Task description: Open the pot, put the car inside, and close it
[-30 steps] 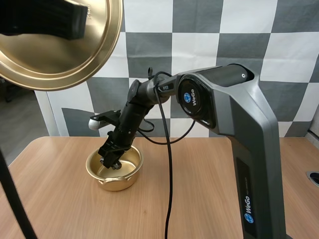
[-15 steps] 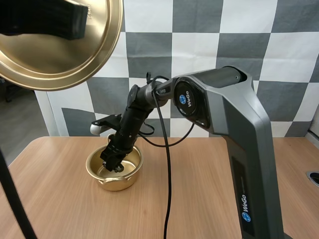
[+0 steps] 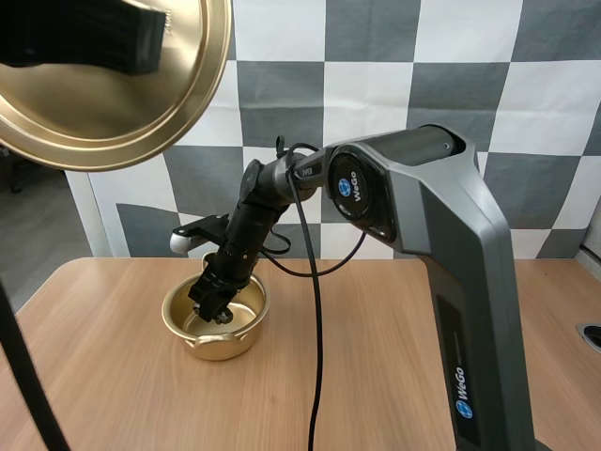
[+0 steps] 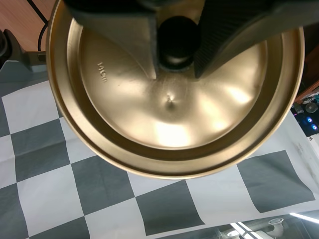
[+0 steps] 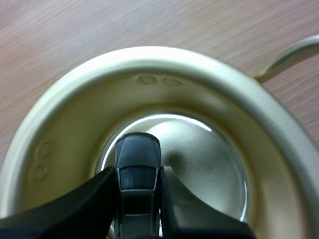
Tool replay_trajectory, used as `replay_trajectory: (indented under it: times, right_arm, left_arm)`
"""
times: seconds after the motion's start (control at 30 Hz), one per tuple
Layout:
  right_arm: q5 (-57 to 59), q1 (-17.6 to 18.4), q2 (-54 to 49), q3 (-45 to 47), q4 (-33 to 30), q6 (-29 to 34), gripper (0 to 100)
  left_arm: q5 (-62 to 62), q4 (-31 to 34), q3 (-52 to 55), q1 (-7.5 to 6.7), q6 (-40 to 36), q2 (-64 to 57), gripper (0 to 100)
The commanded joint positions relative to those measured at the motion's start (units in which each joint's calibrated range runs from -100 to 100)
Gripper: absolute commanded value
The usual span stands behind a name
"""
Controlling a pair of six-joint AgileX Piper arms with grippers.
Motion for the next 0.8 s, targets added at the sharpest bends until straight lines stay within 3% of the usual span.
replay_trajectory:
  times: [0.0, 0.1, 0.2, 0.27, 0.77]
  right_arm:
    - [-1.3, 0.0, 0.1, 0.0, 0.1, 1.0, 0]
    - [-1.6, 0.1, 0.1, 0.0, 0.1, 1.1, 31]
    - [-1.6, 0.3, 0.1, 0.0, 0.1, 0.6, 80]
    - [-1.6, 0.3, 0.1, 0.0, 0.1, 0.6, 100]
    - [-3.0, 0.3, -1.6, 0.0, 4.3, 0.5, 100]
  left_arm:
    - [0.0, 0.0, 0.0, 0.04, 0.0, -0.1, 0]
    - [0.0, 0.1, 0.0, 0.04, 0.0, -0.1, 0]
    - [0.0, 0.5, 0.0, 0.04, 0.0, -0.1, 0]
    - [0.0, 0.7, 0.0, 0.04, 0.1, -0.1, 0]
    - [0.0, 0.6, 0.0, 0.04, 0.2, -0.1, 0]
